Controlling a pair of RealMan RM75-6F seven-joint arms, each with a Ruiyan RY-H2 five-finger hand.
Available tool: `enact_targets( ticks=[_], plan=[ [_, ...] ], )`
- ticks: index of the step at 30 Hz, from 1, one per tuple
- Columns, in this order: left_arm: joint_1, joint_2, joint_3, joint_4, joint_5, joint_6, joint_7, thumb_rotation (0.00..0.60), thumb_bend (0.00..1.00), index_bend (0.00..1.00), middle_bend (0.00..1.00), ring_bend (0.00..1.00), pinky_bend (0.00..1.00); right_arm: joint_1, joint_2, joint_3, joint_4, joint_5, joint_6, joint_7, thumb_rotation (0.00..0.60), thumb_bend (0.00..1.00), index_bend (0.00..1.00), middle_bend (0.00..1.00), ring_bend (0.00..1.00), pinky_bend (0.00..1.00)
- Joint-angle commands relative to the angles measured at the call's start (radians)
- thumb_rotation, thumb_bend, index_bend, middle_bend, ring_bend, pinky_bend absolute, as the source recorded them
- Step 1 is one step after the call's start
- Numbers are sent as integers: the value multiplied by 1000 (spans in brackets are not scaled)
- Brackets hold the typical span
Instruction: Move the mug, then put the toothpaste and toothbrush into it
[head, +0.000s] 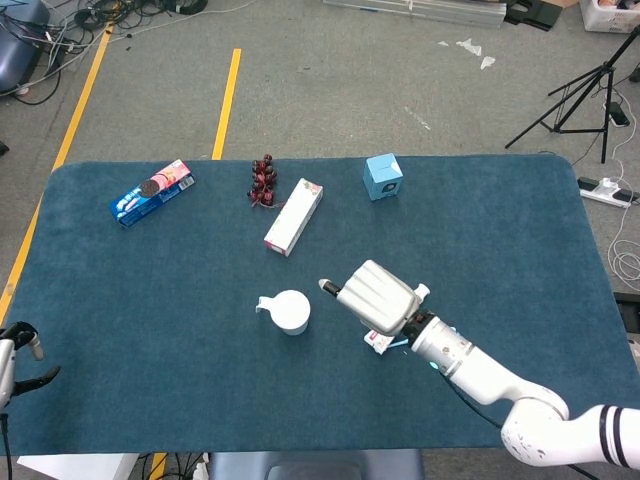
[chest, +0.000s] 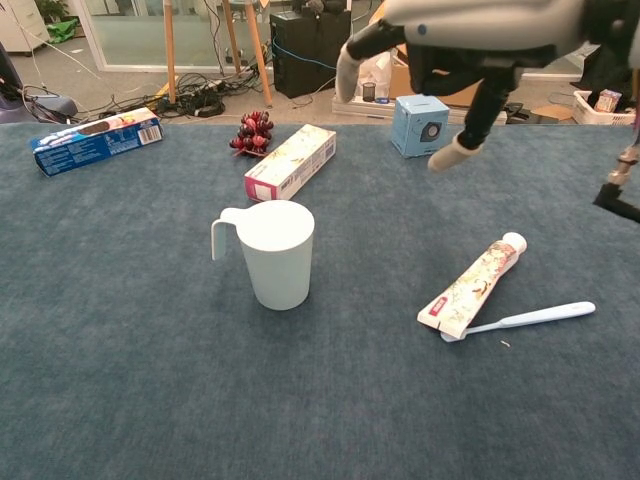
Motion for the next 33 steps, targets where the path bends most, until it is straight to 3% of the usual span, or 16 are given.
enact_targets(
  ticks=[1, 13, 33],
  plan=[
    [-1, 3, 0, -6, -7, -7, 6, 600, 0, 668, 409, 425, 555, 50, -52, -3, 38, 69, -29, -38, 600, 77, 318, 1000, 927, 992],
    [-7, 30, 3, -39, -56, -51, 41, 600, 0, 721, 452, 425, 555, 181, -150, -49, 123, 260, -53, -82, 600, 189, 345, 1000, 929, 992],
    [-19, 38, -3, -37, -109, -87, 47, 600, 0, 740, 453, 425, 555, 335, -232, -126, 251, 350, -129, -12, 600, 257, 374, 1000, 928, 992]
  ],
)
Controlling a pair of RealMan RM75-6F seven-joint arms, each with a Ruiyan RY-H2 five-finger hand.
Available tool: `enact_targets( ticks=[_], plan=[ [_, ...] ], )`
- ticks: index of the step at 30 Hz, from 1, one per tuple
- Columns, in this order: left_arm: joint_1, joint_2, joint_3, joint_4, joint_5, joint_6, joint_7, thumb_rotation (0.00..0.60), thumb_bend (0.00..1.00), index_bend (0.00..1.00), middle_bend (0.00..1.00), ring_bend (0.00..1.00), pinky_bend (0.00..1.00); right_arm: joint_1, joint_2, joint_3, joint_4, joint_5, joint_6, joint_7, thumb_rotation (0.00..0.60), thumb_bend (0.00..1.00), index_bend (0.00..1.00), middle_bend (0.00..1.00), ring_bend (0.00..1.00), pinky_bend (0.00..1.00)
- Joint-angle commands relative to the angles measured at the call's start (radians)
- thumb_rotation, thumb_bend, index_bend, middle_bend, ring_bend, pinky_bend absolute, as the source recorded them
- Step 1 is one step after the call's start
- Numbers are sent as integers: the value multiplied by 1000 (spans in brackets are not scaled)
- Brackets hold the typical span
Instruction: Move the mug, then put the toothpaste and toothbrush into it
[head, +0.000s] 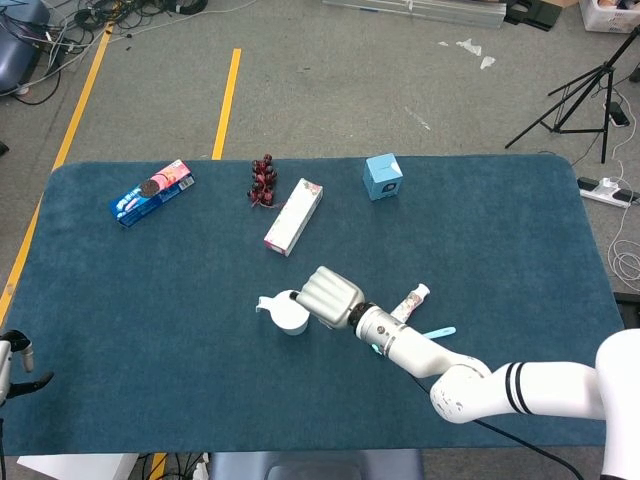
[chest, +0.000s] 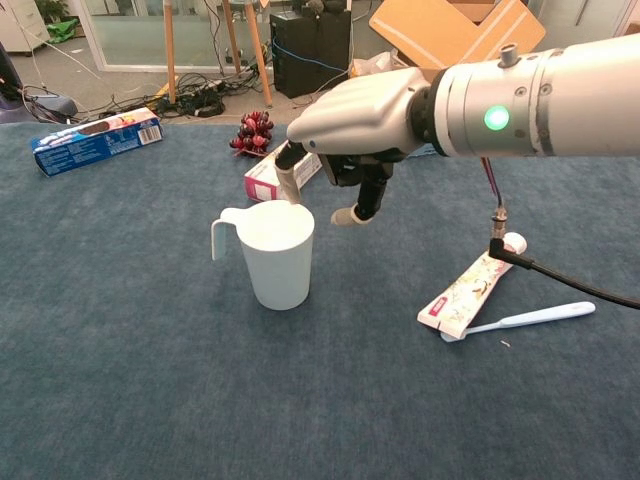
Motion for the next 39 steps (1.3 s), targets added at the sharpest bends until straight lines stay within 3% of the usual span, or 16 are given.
enact_targets(
  ticks=[1, 39],
  plan=[
    [-1, 0, -1, 4, -5, -3, -2, 600, 0, 741, 453, 425, 555, 20, -7, -11, 12, 8, -14, 11, 600, 257, 374, 1000, 928, 992],
    [3, 14, -7, 8, -50, -14, -25, 600, 0, 773, 453, 425, 556, 160, -85, -113, 123, 91, -13, 45, 600, 231, 374, 1000, 925, 992]
  ],
)
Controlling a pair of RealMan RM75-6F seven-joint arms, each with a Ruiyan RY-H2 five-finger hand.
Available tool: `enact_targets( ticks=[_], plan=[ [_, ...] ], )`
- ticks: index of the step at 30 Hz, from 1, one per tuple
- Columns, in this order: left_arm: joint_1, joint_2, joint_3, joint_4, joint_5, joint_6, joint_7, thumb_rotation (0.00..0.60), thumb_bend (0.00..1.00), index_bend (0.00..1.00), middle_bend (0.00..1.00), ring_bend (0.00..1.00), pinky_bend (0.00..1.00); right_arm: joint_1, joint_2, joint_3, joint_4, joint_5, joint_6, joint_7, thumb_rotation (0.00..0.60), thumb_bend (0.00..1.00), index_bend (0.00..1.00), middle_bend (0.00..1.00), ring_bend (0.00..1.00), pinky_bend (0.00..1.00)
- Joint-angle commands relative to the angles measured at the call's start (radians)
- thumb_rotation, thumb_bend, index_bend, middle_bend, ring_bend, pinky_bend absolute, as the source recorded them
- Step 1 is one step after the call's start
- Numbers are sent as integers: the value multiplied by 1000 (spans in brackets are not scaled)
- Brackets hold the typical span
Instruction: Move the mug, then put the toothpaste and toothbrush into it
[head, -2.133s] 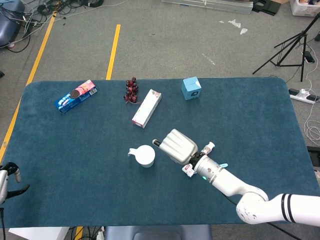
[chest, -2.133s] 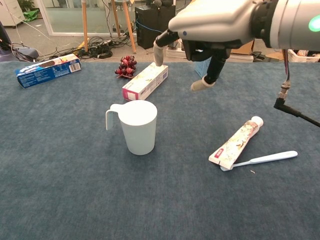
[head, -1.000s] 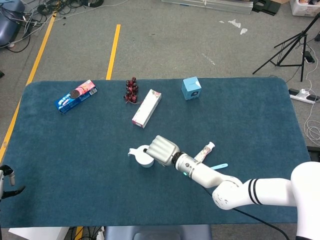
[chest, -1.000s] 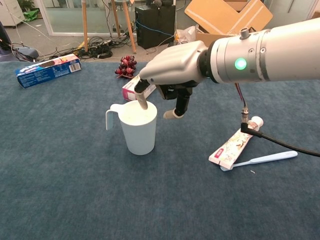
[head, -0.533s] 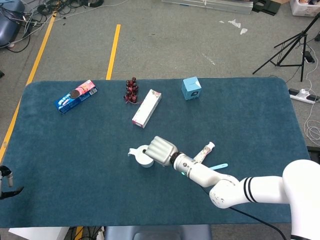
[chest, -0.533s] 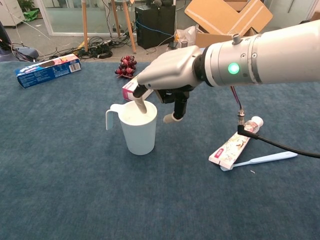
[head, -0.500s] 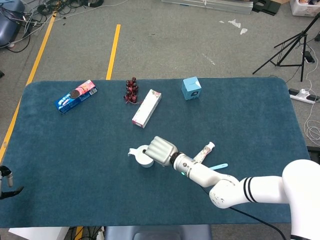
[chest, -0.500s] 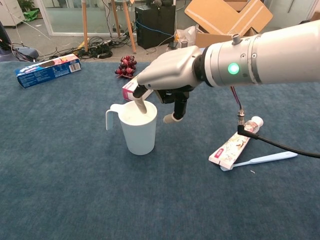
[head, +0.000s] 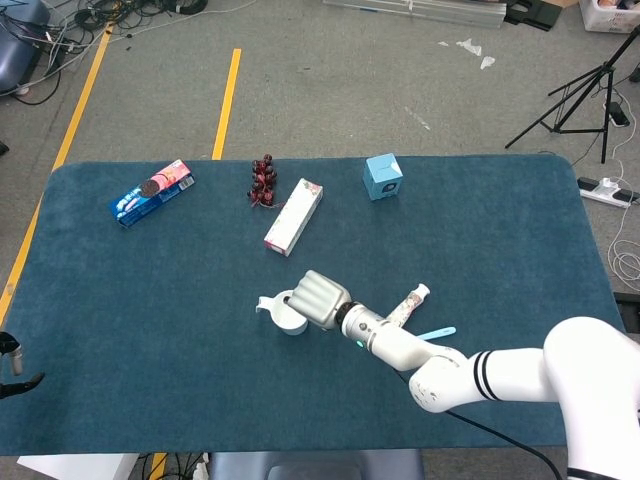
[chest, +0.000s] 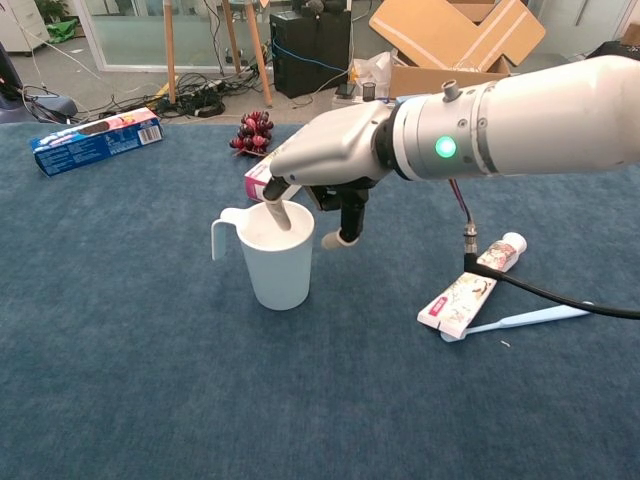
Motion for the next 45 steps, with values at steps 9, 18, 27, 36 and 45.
enact_targets(
  ticks=[9, 18, 27, 36, 45],
  plan=[
    [2, 9, -5, 2, -18, -5, -12, 600, 0, 774, 453, 425, 555, 33, -34, -8, 52, 13, -26, 27, 600, 231, 401, 1000, 926, 992],
    [6, 14, -8, 1, -28, -1, -17, 600, 0, 776, 453, 425, 555, 56, -55, -17, 76, 28, -31, 34, 600, 231, 467, 1000, 926, 992],
    [8, 20, -10, -3, -37, -3, -22, 600, 0, 776, 461, 425, 556, 78, -70, -26, 95, 48, -37, 38, 600, 232, 528, 1000, 926, 992],
    [8, 23, -7, -5, -33, -6, -24, 600, 0, 776, 467, 425, 555, 93, -70, -39, 95, 63, -25, 31, 600, 233, 555, 1000, 925, 992],
    [6, 24, -5, -8, -34, -9, -18, 600, 0, 776, 475, 425, 555, 99, -66, -50, 87, 72, -4, 22, 600, 240, 606, 1000, 925, 992]
  ],
)
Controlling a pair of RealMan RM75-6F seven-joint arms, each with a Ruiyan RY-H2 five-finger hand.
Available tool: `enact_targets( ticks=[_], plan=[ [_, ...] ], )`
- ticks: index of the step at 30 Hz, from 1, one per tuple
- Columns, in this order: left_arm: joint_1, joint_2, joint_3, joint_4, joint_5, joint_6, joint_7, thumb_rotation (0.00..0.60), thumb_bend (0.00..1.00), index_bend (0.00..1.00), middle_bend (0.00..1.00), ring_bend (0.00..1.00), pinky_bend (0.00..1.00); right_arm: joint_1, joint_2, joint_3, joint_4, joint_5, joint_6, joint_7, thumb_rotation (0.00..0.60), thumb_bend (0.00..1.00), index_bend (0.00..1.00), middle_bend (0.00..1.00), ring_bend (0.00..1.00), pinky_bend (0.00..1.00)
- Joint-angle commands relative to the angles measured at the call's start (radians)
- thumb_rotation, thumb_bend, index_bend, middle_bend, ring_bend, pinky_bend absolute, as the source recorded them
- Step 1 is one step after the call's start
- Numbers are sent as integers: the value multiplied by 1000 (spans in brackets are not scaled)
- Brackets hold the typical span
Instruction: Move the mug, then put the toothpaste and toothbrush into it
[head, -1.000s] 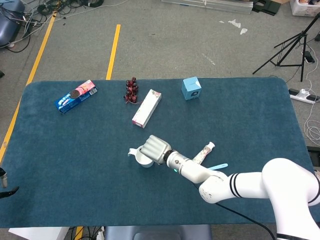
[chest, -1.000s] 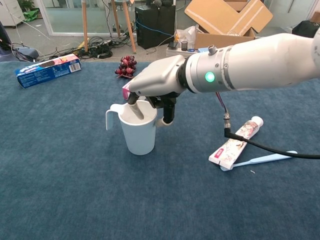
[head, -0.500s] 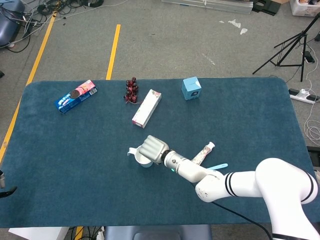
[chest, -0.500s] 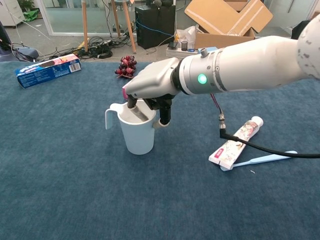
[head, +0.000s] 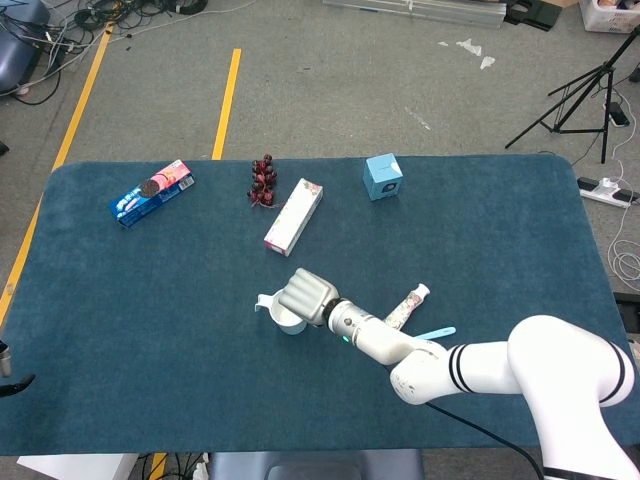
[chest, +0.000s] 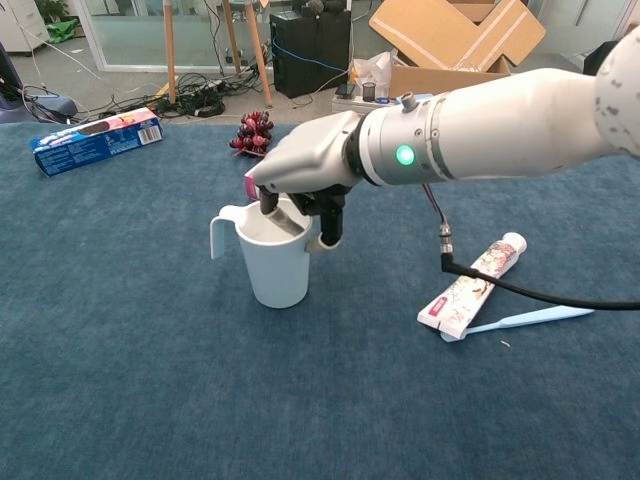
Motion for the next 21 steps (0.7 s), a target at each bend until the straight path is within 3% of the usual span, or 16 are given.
enact_targets(
  ticks=[1, 21],
  plan=[
    [0, 0, 0, 0, 0, 0, 1, 600, 0, 776, 475, 425, 555, 1, 1, -3, -2, 0, 4, -2, 600, 240, 606, 1000, 925, 992],
    [-2, 0, 3, -6, -5, -1, 13, 600, 0, 777, 476, 425, 556, 3, 21, -22, -36, -1, 30, -17, 600, 273, 628, 1000, 925, 992]
  ],
)
